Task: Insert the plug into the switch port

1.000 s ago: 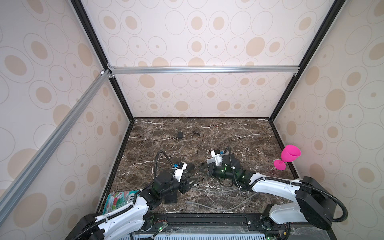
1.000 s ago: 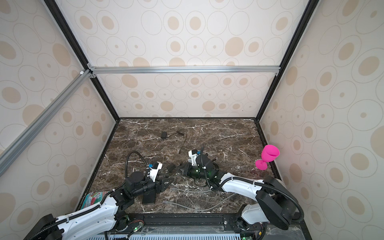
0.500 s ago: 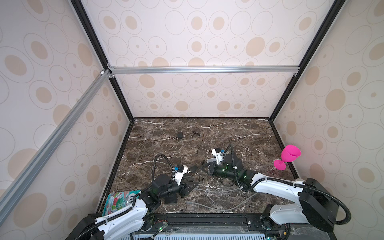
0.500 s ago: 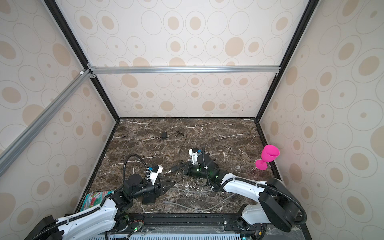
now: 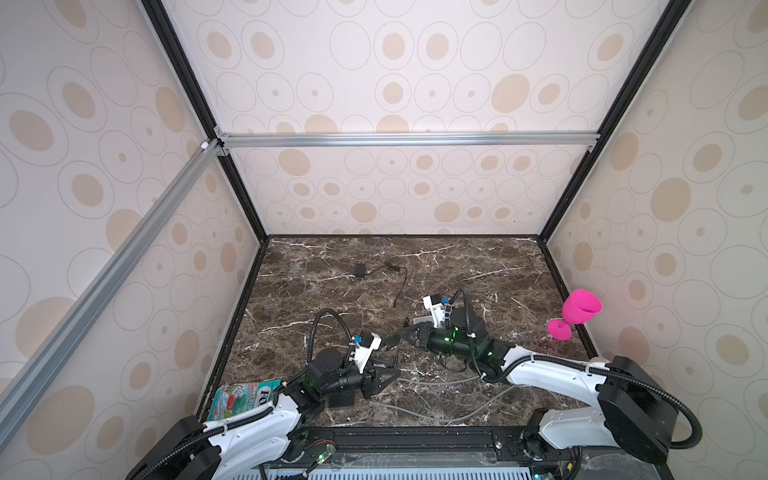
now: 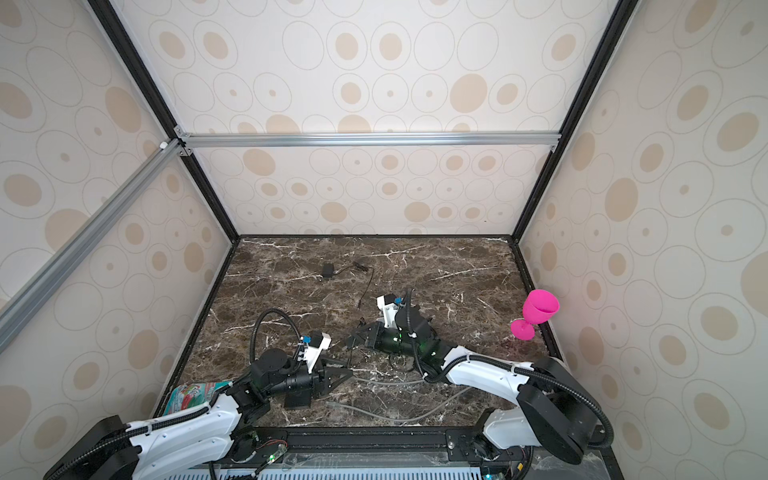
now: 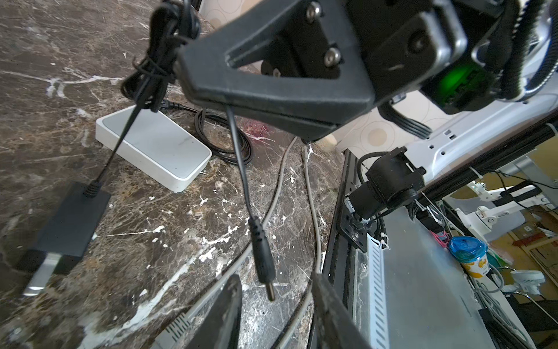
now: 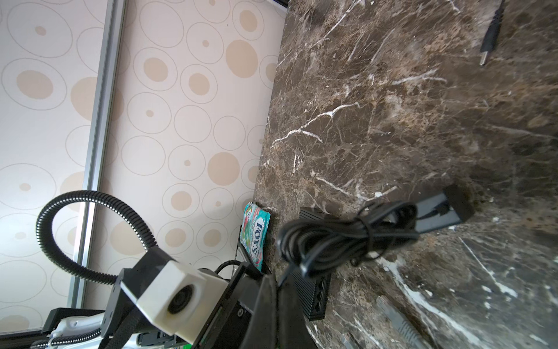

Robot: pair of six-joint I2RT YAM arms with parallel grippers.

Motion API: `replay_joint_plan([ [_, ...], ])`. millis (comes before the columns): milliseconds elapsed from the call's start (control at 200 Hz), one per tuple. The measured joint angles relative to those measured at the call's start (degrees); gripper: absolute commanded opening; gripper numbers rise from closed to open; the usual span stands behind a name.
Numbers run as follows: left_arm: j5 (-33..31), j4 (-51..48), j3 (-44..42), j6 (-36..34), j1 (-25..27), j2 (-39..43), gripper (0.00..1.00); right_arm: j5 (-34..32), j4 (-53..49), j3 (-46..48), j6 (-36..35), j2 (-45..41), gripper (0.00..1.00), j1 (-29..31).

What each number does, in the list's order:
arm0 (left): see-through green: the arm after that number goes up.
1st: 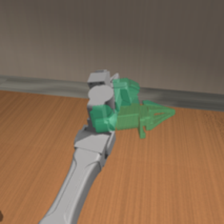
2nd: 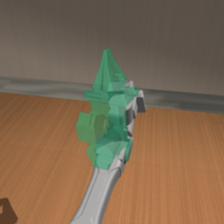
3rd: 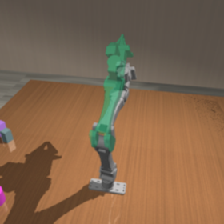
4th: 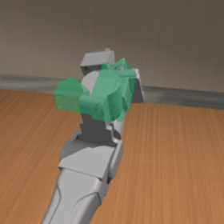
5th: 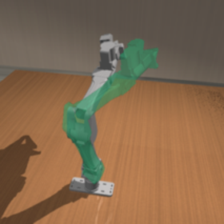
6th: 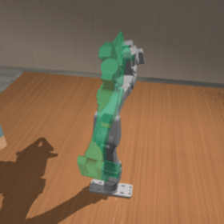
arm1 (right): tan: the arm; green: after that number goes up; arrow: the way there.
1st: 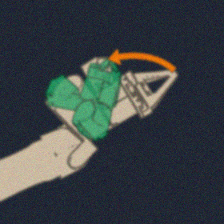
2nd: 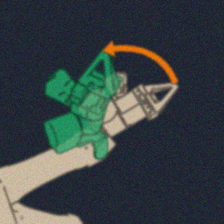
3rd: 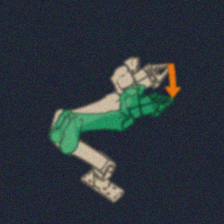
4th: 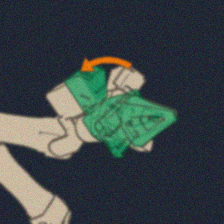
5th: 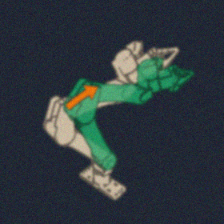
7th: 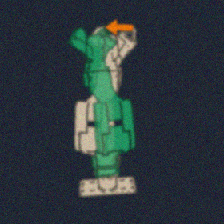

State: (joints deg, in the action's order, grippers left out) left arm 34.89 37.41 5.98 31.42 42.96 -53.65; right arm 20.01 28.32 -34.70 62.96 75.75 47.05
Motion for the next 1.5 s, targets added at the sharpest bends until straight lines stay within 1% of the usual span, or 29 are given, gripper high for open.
replay_joint_plan([
  [85, 0.00, 0.33, 0.00, 0.26, 0.17, -0.52, 0.28, 0.17, 0.22, 0.00, 0.00, 0.00, 0.00, 0.00],
  [245, -0.07, 0.94, 0.00, 0.35, 0.24, -0.57, 0.25, 0.61, 0.39, 0.00, 0.02, 0.00, 0.00, 0.00],
  [320, -0.22, 0.94, 0.00, 0.35, 0.24, -0.57, 0.22, 0.76, 0.44, 0.00, 0.11, 0.00, 0.00, 0.00],
  [355, -0.28, 0.92, 0.00, 0.33, 0.24, -0.59, 0.18, 0.81, 0.46, 0.00, 0.17, 0.00, 0.00, 0.00],
  [455, -0.55, 0.85, 0.00, 0.28, 0.26, -0.90, 0.00, 0.81, 0.52, 0.00, 0.22, 0.00, 0.00, 0.00],
  [650, -2.71, -2.40, 1.07, -0.63, 0.31, -1.31, 0.00, 0.74, 0.39, 0.00, 0.20, -0.04, 0.00, -0.04],
  [670, -3.08, -3.02, 1.27, -0.90, 0.31, -1.25, 0.00, 0.66, 0.20, 0.00, 0.15, -0.15, 0.03, -0.07],
  [760, -5.57, -6.88, 2.43, -2.01, 0.31, -0.44, 0.00, 0.39, -2.32, 0.00, -1.01, -1.62, 0.31, -0.26],
  [810, -7.91, -10.10, 3.50, -3.10, 0.28, 0.50, 0.00, -0.15, -5.60, -0.04, -2.08, -3.41, 0.39, -0.39],
  [840, -9.33, -11.93, 4.24, -3.76, 0.28, 1.03, 0.00, -0.61, -8.09, -0.17, -3.52, -4.83, 0.40, -0.46],
  [900, -12.39, -16.09, 6.12, -5.22, 0.31, 1.95, 0.00, -2.27, -15.28, -1.11, -7.34, -8.50, 0.40, -0.57],
  [995, -15.91, -19.58, 7.67, -6.73, 0.31, 2.80, 0.00, -5.81, -27.80, -4.17, -15.58, -15.19, 0.43, -0.57],
  [1070, -16.74, -20.85, 7.65, -7.21, 0.31, 2.82, 0.00, -8.22, -35.56, -6.91, -22.47, -20.24, 0.46, -0.55],
  [1210, -16.92, -21.84, 7.54, -7.26, 0.31, 1.31, 0.00, -12.44, -46.27, -10.56, -33.40, -27.23, 0.47, 0.13],
  [1305, -16.55, -21.92, 7.08, -7.23, 0.46, 0.61, 0.00, -15.50, -51.01, -11.85, -39.34, -28.74, 0.47, 2.23],
  [1366, -16.02, -21.92, 6.67, -7.23, 0.72, 0.63, 0.00, -17.90, -53.42, -12.72, -42.71, -28.33, 0.49, 4.37],
  [1501, -15.04, -22.53, 6.49, -7.23, 1.55, 0.72, 0.00, -23.71, -57.57, -16.57, -51.63, -23.63, 0.52, 11.74],
])
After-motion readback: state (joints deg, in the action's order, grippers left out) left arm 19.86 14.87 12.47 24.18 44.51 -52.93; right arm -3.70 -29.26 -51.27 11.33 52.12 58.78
